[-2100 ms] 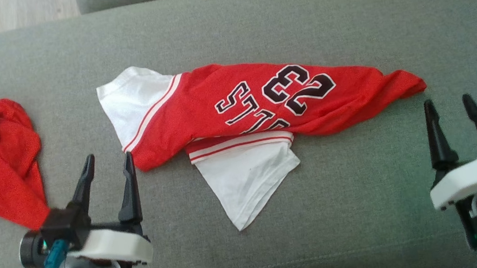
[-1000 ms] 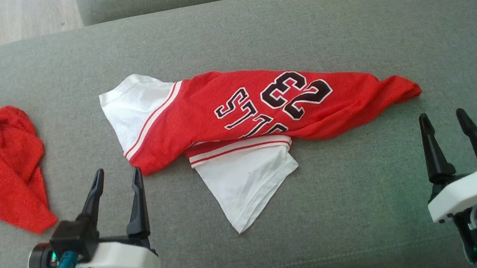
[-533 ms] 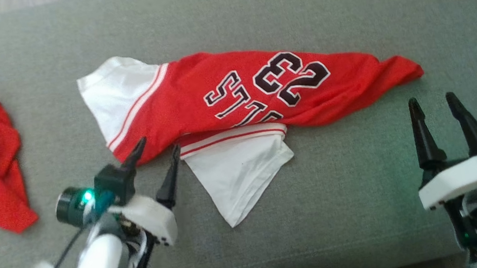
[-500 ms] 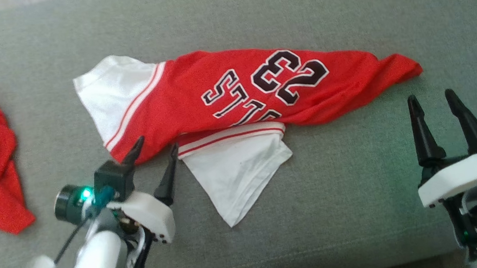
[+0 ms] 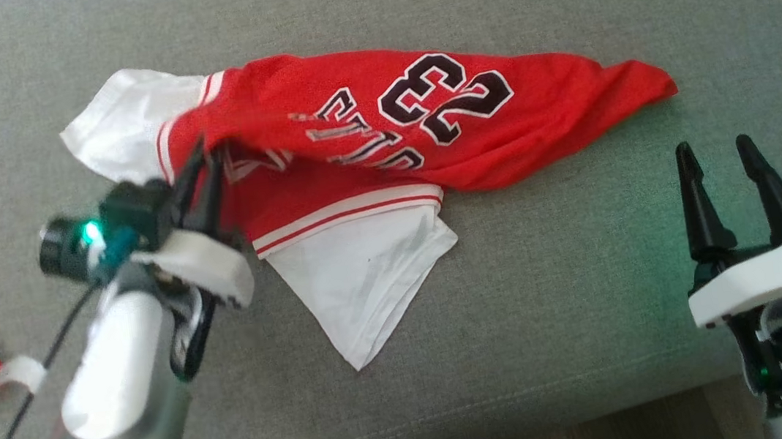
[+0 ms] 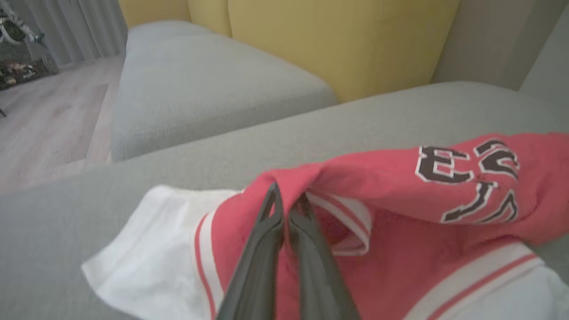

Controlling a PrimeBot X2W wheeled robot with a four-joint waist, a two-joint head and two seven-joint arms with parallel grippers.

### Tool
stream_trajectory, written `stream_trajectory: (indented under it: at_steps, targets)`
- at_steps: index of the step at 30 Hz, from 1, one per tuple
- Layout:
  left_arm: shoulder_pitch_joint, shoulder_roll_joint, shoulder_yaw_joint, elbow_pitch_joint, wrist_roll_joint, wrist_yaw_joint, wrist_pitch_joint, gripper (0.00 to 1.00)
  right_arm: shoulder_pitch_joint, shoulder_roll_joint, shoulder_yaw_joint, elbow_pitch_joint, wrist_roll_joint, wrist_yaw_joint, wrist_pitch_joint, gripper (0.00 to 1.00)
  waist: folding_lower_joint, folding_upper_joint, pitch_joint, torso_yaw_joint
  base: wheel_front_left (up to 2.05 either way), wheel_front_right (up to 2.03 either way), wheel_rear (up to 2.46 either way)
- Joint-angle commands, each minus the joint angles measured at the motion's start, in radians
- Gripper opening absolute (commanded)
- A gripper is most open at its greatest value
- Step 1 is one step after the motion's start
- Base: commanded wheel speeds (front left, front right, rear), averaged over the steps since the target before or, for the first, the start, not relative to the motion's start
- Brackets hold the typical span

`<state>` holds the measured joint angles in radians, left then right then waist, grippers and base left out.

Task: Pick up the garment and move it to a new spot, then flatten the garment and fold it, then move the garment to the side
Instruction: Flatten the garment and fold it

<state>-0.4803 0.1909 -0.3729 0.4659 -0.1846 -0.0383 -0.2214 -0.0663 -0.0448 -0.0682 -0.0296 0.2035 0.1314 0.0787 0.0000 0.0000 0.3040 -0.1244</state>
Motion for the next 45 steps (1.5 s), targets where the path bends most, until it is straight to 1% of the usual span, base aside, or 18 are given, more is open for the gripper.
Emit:
stream_trajectory:
  at_steps: [1,5,8,9,14,20,21,22,23,24,28,31,32,35,37,40,45]
  targets:
    - [-0.066,0.036,0.040,-0.053,0.004,-0.002,-0.011,0.00,-0.038,-0.005,0.022,-0.031,0.009,-0.001,-0.012,1.00,0.0000,0.0000,0.012,-0.003,0.00,0.00,0.00]
    - [-0.148,0.064,0.043,-0.072,0.011,-0.017,0.010,0.00,-0.062,-0.005,0.040,-0.027,0.018,-0.001,-0.015,1.00,0.0000,0.0000,0.039,-0.021,0.00,0.00,0.00]
    - [-0.225,0.090,0.047,-0.049,0.003,-0.040,0.040,0.00,-0.085,-0.005,0.058,-0.022,0.026,-0.001,-0.020,1.00,0.0000,0.0000,0.061,-0.046,0.00,0.00,0.00]
    - [-0.225,0.090,0.047,-0.049,0.003,-0.040,0.040,0.00,-0.085,-0.005,0.058,-0.022,0.026,-0.001,-0.020,1.00,0.0000,0.0000,0.061,-0.046,0.00,0.00,0.00]
    - [-0.354,0.137,0.046,0.052,-0.021,-0.072,0.086,0.00,-0.113,-0.005,0.085,-0.001,0.048,-0.001,-0.042,1.00,0.0000,0.0000,0.098,-0.099,0.00,0.00,0.00]
    - [-0.472,0.168,0.020,0.216,-0.064,-0.088,0.116,0.00,-0.135,-0.005,0.115,0.035,0.079,-0.001,-0.077,1.00,0.0000,0.0000,0.131,-0.152,0.00,0.00,0.00]
    - [-0.487,0.170,0.013,0.243,-0.072,-0.090,0.115,0.05,-0.137,-0.005,0.119,0.040,0.082,-0.001,-0.081,1.00,0.0000,0.0000,0.136,-0.157,0.00,0.00,0.00]
    - [-0.501,0.170,0.007,0.269,-0.083,-0.091,0.114,0.25,-0.141,-0.005,0.123,0.045,0.085,-0.001,-0.086,1.00,0.0000,0.0000,0.141,-0.162,0.00,0.00,0.00]
    - [-0.511,0.167,0.003,0.294,-0.096,-0.091,0.112,0.52,-0.144,-0.005,0.125,0.050,0.087,-0.001,-0.092,1.00,0.0000,0.0000,0.143,-0.165,0.00,0.00,0.00]
    - [-0.519,0.163,-0.004,0.317,-0.111,-0.092,0.111,1.00,-0.146,-0.005,0.127,0.056,0.089,-0.001,-0.096,1.00,0.0000,0.0000,0.144,-0.166,0.00,0.00,0.00]
    - [-0.528,0.158,-0.036,0.377,-0.170,-0.092,0.095,1.00,-0.151,-0.005,0.128,0.073,0.091,-0.001,-0.107,1.00,0.0000,0.0000,0.143,-0.165,0.00,0.00,0.00]
    - [-0.503,0.150,-0.030,0.397,-0.204,-0.092,0.055,1.00,-0.150,-0.005,0.122,0.077,0.082,-0.001,-0.109,1.00,0.0000,0.0000,0.127,-0.151,0.00,0.00,0.00]
    - [-0.467,0.140,-0.023,0.397,-0.218,-0.087,0.025,1.00,-0.147,-0.005,0.118,0.074,0.073,-0.001,-0.108,1.00,0.0000,0.0000,0.111,-0.137,0.00,0.00,0.00]
    - [-0.392,0.120,-0.004,0.362,-0.237,-0.060,-0.013,1.00,-0.139,-0.005,0.106,0.065,0.057,-0.001,-0.101,1.00,0.0000,0.0000,0.083,-0.110,0.00,0.00,0.00]
    - [-0.331,0.108,0.007,0.312,-0.243,-0.036,-0.028,1.00,-0.131,-0.005,0.095,0.055,0.044,-0.001,-0.095,1.00,0.0000,0.0000,0.063,-0.087,0.00,0.00,0.00]
    - [-0.227,0.095,0.032,0.203,-0.246,0.012,-0.038,1.00,-0.117,-0.005,0.079,0.039,0.027,-0.001,-0.079,1.00,0.0000,0.0000,0.032,-0.055,0.00,0.00,0.00]
    - [-0.038,0.075,0.088,-0.049,-0.225,0.094,-0.040,1.00,-0.096,-0.005,0.057,0.016,0.004,-0.001,-0.051,1.00,0.0000,0.0000,-0.017,-0.003,0.00,0.00,0.00]
